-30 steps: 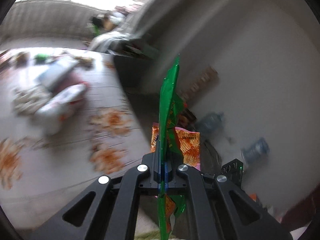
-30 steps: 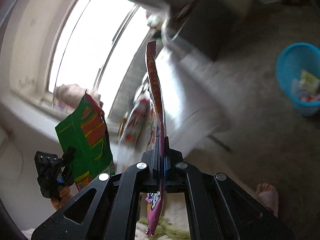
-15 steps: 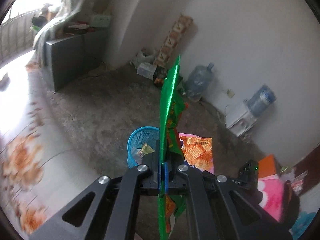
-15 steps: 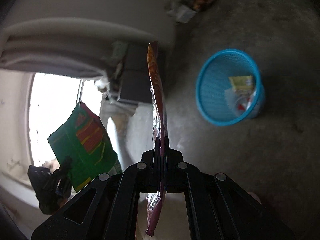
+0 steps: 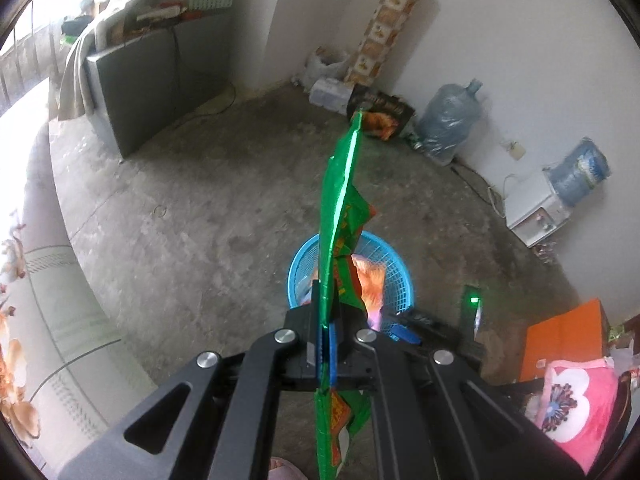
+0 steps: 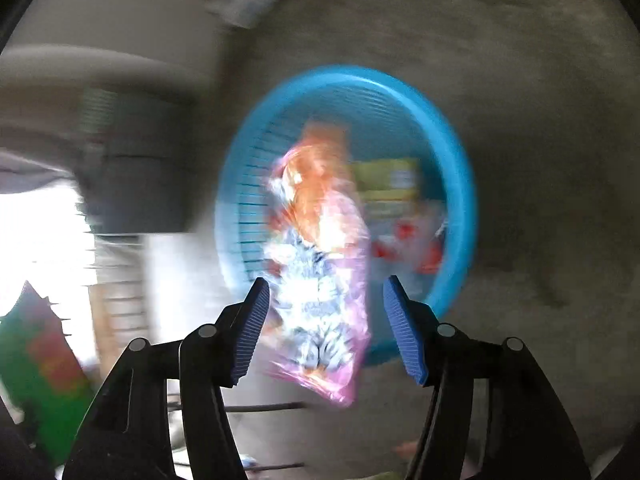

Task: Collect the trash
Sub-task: 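Carry both bags to the blue wastebasket and open both tools over it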

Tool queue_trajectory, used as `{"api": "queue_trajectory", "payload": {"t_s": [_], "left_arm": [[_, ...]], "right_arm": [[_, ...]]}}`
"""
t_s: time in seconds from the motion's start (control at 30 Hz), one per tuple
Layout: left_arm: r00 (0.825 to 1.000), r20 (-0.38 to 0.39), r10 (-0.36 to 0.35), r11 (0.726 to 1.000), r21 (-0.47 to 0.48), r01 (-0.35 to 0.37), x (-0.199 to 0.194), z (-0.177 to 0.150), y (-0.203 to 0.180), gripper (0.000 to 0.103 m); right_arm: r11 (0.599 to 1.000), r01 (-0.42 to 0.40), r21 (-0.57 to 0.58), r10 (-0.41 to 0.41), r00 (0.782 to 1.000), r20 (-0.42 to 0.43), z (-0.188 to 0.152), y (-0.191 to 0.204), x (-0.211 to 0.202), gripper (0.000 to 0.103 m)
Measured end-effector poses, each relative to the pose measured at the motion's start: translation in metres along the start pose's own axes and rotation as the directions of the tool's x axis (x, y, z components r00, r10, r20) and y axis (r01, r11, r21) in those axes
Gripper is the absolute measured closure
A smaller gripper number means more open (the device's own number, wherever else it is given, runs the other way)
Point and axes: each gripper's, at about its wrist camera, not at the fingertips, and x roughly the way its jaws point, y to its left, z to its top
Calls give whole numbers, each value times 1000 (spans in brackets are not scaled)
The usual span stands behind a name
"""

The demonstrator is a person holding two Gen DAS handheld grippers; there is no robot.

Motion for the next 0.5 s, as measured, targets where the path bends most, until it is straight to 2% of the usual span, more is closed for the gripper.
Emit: {"api": "queue_trajectory", "payload": {"t_s": [0.03, 0.07, 0.13, 0.2, 0.33, 0.43, 0.47, 0.5], "left_arm": [[1000, -6, 3, 1000, -3, -3, 5, 1, 0, 102], [1000, -11, 4, 1000, -4, -4, 10, 3, 1, 102], [1000, -18, -3, 1000, -10, 2, 21, 7, -1, 102], [999, -30, -25, 999, -30, 24, 34, 14, -4, 102], [992, -78, -102, 985, -145, 89, 74, 30, -12, 101], [984, -136, -112, 970, -231, 78, 114, 32, -14, 100], [981, -159, -112, 965, -254, 69, 129, 30, -13, 95], [975, -189, -113, 960, -272, 59, 145, 28, -11, 78]], "right_arm": [[999, 32, 8, -32, 999, 2, 0, -5, 2, 45], [1000, 19, 10, -19, 1000, 11, 0, -5, -2, 45], [1000, -13, -4, 14, 998, 53, -4, -6, -18, 38], [999, -17, -33, 20, 994, 106, -11, -7, -40, 36], [999, -36, -39, 42, 988, 146, -16, -20, -70, 35], [999, -45, -8, 46, 985, 166, -26, -45, -92, 35], [999, -46, 6, 44, 985, 167, -28, -50, -95, 35], [999, -43, 17, 40, 986, 163, -30, -53, -98, 34]]}}
